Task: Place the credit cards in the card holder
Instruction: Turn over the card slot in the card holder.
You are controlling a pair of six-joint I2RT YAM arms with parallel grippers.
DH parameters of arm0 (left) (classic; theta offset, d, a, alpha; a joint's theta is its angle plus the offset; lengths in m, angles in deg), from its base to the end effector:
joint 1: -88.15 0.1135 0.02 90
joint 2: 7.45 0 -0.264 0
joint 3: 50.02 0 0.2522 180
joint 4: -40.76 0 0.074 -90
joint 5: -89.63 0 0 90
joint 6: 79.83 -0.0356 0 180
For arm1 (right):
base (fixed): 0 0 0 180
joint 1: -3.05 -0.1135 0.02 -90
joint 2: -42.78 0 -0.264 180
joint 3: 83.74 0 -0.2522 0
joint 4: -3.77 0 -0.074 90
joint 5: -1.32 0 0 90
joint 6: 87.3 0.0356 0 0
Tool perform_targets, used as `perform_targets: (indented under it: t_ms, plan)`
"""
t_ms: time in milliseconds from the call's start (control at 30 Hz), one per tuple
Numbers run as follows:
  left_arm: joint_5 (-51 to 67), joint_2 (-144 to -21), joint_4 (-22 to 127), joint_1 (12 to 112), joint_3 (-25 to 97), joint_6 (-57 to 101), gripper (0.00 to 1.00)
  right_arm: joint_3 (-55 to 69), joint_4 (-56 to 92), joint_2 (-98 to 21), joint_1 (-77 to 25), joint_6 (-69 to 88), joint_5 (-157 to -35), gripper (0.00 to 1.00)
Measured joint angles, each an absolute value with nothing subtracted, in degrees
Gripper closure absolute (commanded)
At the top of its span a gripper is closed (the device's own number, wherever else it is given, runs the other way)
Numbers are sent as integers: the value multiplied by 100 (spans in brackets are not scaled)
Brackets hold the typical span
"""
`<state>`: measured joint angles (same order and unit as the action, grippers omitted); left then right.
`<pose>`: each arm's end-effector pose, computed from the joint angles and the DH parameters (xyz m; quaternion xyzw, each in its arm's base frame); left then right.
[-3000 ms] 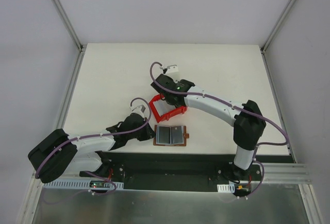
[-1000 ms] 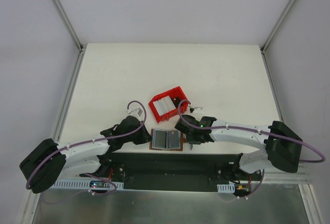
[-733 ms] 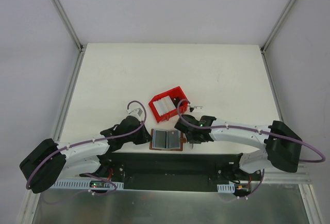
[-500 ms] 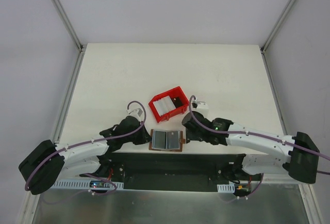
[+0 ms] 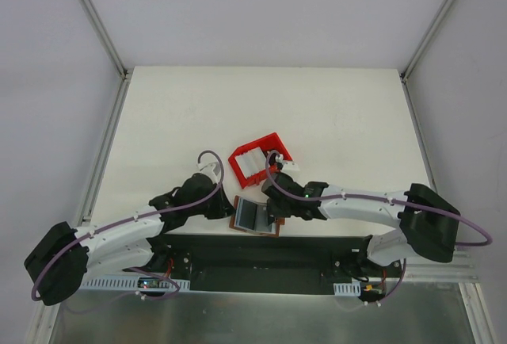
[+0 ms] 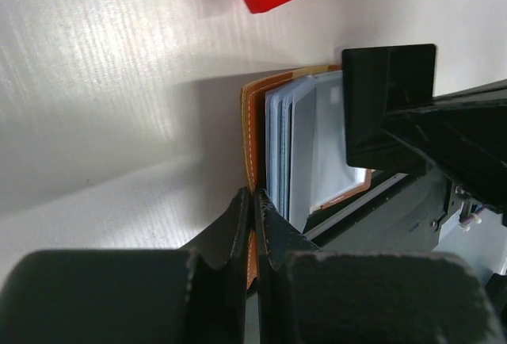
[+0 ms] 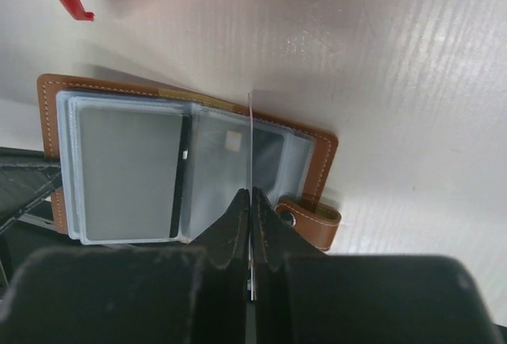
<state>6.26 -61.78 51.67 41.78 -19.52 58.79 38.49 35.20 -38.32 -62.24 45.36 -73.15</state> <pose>0.1258 -0.1379 0.1638 0.0094 0.8848 -0.3759 0.2750 0.1229 0.2442 0.1860 -0.1452 0.9340 0.1668 0.2805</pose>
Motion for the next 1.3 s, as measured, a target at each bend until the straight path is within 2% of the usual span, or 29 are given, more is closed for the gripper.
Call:
perform_targets:
  t_ms: [367, 633, 867, 1000, 1300]
  plan:
    - [1013, -6180, 5468, 4084, -1294, 5581, 100, 3750, 3033, -4197, -6249, 4783, -7304, 99]
    - [803, -6786, 5916, 3616, -512, 5326, 100, 3759, 3258, -4040, -6288, 4828, -7086, 99]
    - [187, -6810, 6028, 3597, -628, 5522, 100, 3997, 4440, -2789, -6288, 4809, -6371, 99]
    - [-126, -6652, 6115, 3597, -879, 5715, 100, 4266, 4394, -2118, -6290, 4785, -6395, 99]
    - [-491, -6552, 6126, 3597, -1404, 6191, 100, 4684, 3312, -2341, -6450, 4842, -6937, 99]
